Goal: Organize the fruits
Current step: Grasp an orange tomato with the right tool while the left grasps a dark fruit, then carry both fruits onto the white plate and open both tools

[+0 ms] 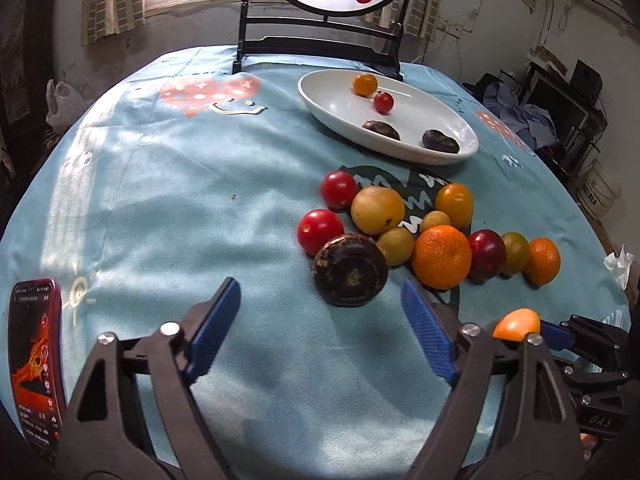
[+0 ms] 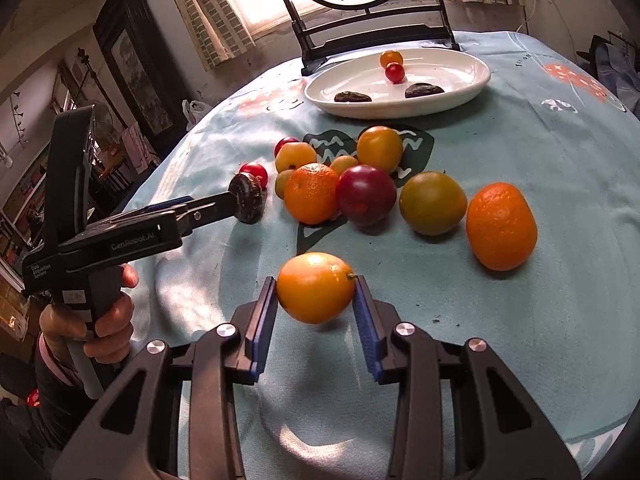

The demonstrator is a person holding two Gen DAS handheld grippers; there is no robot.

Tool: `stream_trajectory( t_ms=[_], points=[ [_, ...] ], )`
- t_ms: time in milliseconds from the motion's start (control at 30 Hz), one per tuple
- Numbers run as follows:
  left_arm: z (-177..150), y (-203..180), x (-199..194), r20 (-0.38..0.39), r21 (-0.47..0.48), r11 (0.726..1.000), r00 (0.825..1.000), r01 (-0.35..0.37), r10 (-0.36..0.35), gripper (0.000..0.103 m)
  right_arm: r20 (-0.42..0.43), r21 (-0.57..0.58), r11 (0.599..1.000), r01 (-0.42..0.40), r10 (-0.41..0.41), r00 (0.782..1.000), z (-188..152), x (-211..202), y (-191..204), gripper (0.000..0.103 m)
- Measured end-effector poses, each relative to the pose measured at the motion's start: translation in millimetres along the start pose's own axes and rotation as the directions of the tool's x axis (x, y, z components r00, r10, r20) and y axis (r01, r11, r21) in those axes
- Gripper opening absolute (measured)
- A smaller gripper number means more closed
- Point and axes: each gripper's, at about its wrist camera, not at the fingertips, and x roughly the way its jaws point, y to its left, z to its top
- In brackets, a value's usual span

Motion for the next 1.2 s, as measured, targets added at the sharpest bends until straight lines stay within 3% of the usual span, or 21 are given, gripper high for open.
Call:
stream_trajectory(
  t_ms=[33, 200, 333, 533, 967, 1200],
  points=[
    [2.3, -3.4, 3.3, -0.007, 0.014, 1.0, 1.0, 0.002, -0.002, 0.072, 0.001, 0.0, 1.0, -0.004, 0.004, 1.0, 0.0, -0.3, -0.1, 0.039],
    [8.7, -12.9, 20.9, -0.061, 0.037, 0.999, 0.998, 0.016, -0.014, 0.069, 0.009, 0.009, 1.0, -0.014, 0.014, 1.0, -0.1, -2.5, -1.4, 0.039],
    [10.4, -13.6, 30.2, -0.095, 0.033, 0.999, 0.995, 0.026, -0.022, 0.055, 0.014, 0.015, 1.0, -0.024, 0.024, 1.0, 0.0, -3.1, -3.6, 0.039],
    [13.5, -11.7, 32.7, -0.089, 0.019, 1.0, 0.996, 0.018, -0.016, 0.044, 0.018, 0.012, 0.999, -0.034, 0.034, 0.999, -0.3, -3.9, -4.2, 0.039],
    [-0.1, -10.1, 1.5, -0.032, -0.018, 0.998, 0.998, 0.055, -0.056, 0.044, 0.057, -0.002, 0.999, -0.05, 0.05, 0.997, -0.9, -10.9, -2.5, 0.039],
    [32.3, -22.0, -17.3, 0.011, 0.014, 0.994, 0.994, 0.105, -0.105, 0.044, 0.106, -0.01, 0.998, -0.063, 0.064, 0.992, 17.6, -25.6, -2.3, 0.039]
  ],
)
